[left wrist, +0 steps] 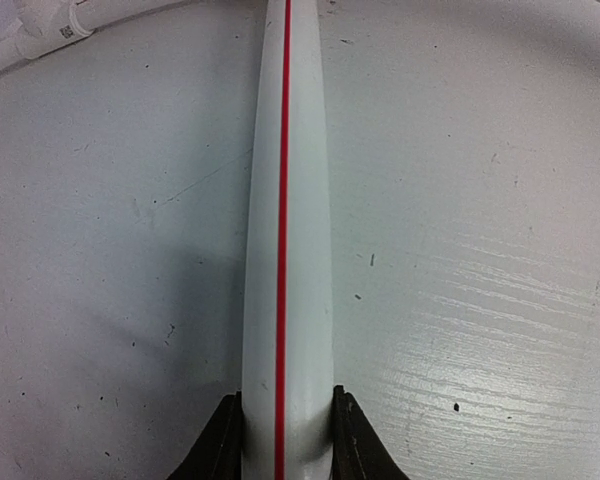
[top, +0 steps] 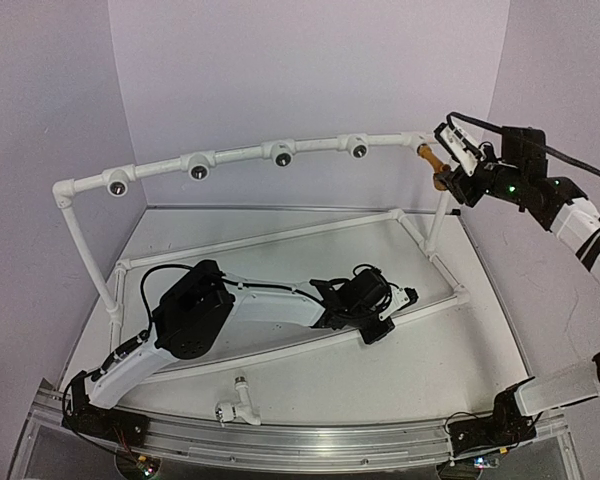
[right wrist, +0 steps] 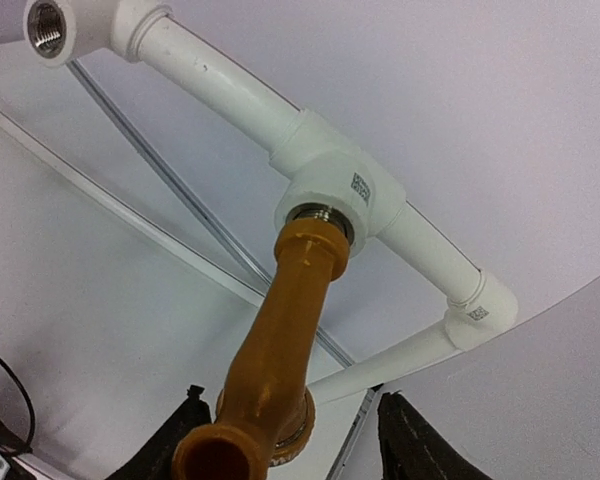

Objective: Install the water faucets
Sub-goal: Screw the water faucet onto the adaptor.

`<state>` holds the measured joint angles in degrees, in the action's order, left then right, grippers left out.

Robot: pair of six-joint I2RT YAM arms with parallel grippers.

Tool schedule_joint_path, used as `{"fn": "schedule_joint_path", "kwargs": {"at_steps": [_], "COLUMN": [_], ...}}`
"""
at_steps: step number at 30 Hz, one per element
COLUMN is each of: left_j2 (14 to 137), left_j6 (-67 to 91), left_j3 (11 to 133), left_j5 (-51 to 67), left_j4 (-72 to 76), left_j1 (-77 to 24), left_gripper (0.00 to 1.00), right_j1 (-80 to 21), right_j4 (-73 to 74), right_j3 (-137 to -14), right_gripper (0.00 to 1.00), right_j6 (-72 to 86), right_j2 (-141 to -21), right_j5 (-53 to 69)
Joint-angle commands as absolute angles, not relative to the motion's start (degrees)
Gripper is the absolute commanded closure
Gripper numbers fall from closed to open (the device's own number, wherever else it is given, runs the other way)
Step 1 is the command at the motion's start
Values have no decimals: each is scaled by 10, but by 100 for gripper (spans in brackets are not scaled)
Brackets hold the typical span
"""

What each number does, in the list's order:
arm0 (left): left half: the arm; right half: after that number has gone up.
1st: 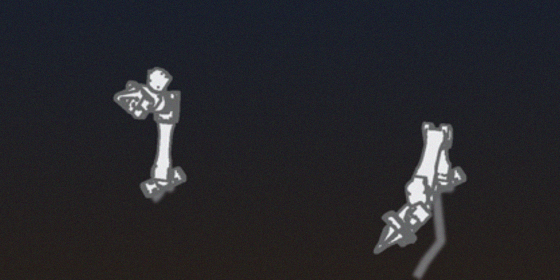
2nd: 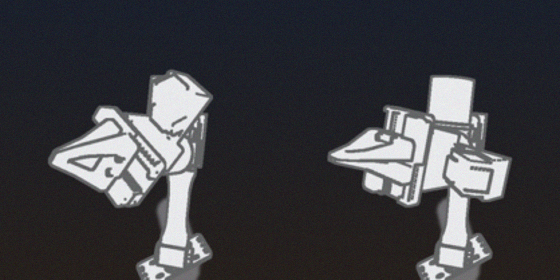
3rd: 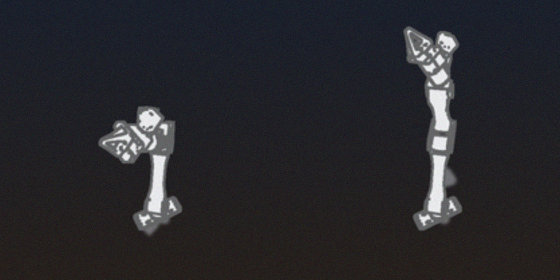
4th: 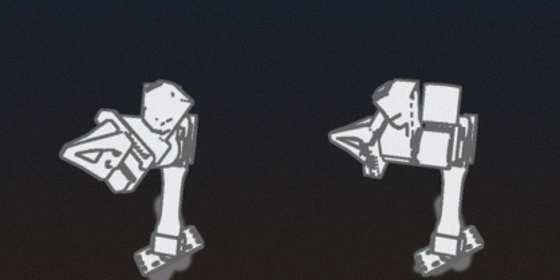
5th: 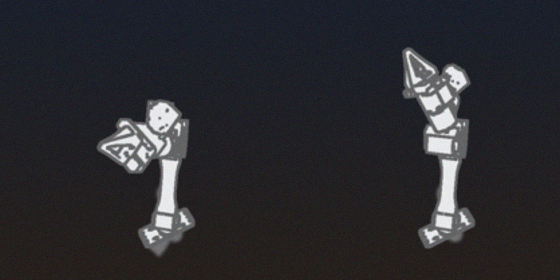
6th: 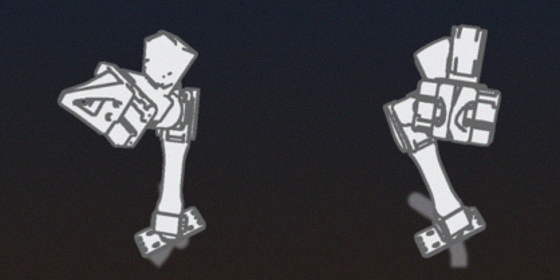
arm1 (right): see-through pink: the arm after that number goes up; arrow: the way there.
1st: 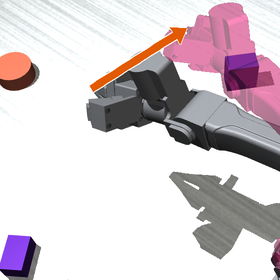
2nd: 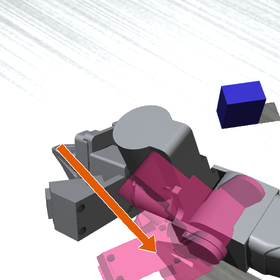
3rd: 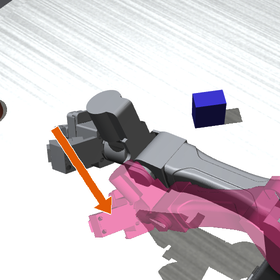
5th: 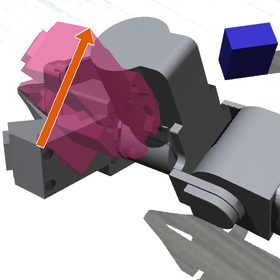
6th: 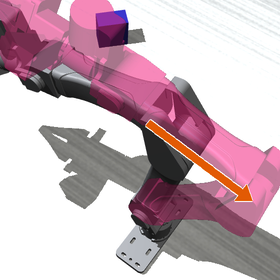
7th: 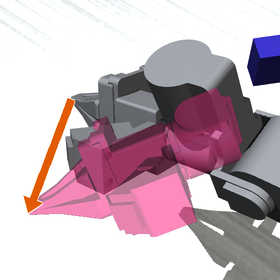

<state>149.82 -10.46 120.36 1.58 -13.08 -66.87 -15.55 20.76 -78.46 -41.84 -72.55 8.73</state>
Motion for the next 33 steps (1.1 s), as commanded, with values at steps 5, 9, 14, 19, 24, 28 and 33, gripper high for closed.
{"fn": "schedule_joint_path", "kwargs": {"at_steps": [5, 9, 14, 19, 24, 28, 33], "left_j2": [1587, 1587, 1587, 1585, 1583, 1584, 1589], "left_j6": [-119, -119, -119, -117, -116, -115, -116], "left_j3": [1160, 1159, 1157, 1153, 1152, 1155, 1160], "left_j5": [79, 79, 78, 77, 80, 80, 78], "left_j4": [-334, -334, -334, -334, -334, -333, -334], "left_j1": [-698, -698, -698, -697, -695, -695, -695], "left_gripper": [100, 100, 100, 100, 100, 100, 100], "right_j1": [-163, -163, -163, -163, -163, -163, -166], "right_j4": [118, 113, -31, -271, 12, 146, 214], "right_j3": [-791, -804, -730, -661, -776, -762, -730], "right_gripper": [62, 95, 100, 99, 44, 21, 15], "right_j6": [-186, 50, 479, 693, 352, -24, -455], "right_j2": [-764, -786, -779, -767, -732, -676, -625], "right_j5": [76, 67, 188, 252, 185, 83, 83]}}
